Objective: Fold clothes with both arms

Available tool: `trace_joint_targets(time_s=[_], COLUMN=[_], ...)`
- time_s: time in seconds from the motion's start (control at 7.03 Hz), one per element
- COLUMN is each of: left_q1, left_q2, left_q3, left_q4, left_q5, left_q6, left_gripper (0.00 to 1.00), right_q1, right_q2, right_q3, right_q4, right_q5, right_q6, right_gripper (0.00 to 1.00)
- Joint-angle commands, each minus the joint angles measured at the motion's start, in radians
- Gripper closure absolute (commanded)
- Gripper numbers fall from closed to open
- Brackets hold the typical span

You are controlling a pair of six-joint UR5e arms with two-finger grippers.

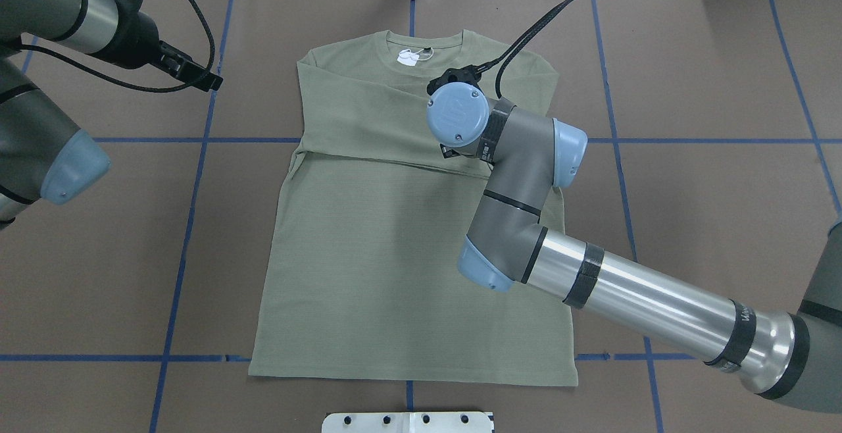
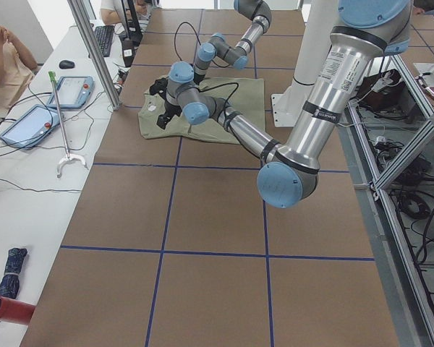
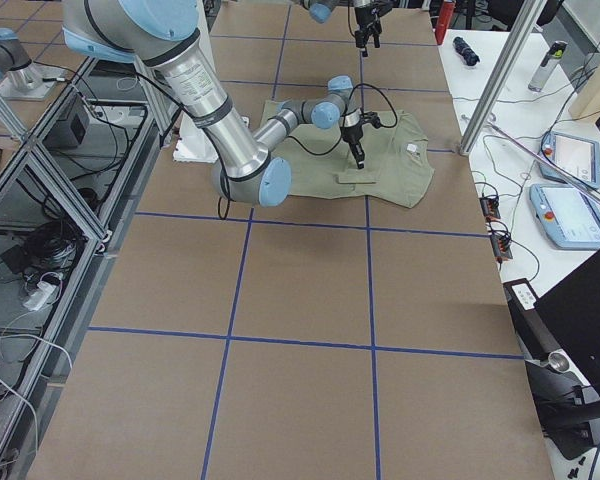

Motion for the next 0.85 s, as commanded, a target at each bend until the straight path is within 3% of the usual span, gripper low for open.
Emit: trace_joint_targets(time_s=[0.0, 0.28, 0.71], left_q1=[0.000, 0.002, 0.005], left_q2=[0.000, 0.000, 0.000], left_q3=[0.000, 0.005, 0.018], left_q4=[0.000, -0.002, -0.038], left_q5=[0.000, 0.002, 0.003], left_q6=[0.000, 0.000, -0.041], left_gripper=[0.00, 0.00, 0.00], right_q1=[0.000, 0.026, 0.074], right_q2=[-0.003, -0.007, -0.157], right_q3=[0.000, 0.029, 0.184], right_q4=[0.001, -0.005, -0.007], right_q5=[-0.002, 0.003, 0.011], right_q6=[0.000, -0.011, -0.081], right_gripper=[1.00, 1.00, 1.00])
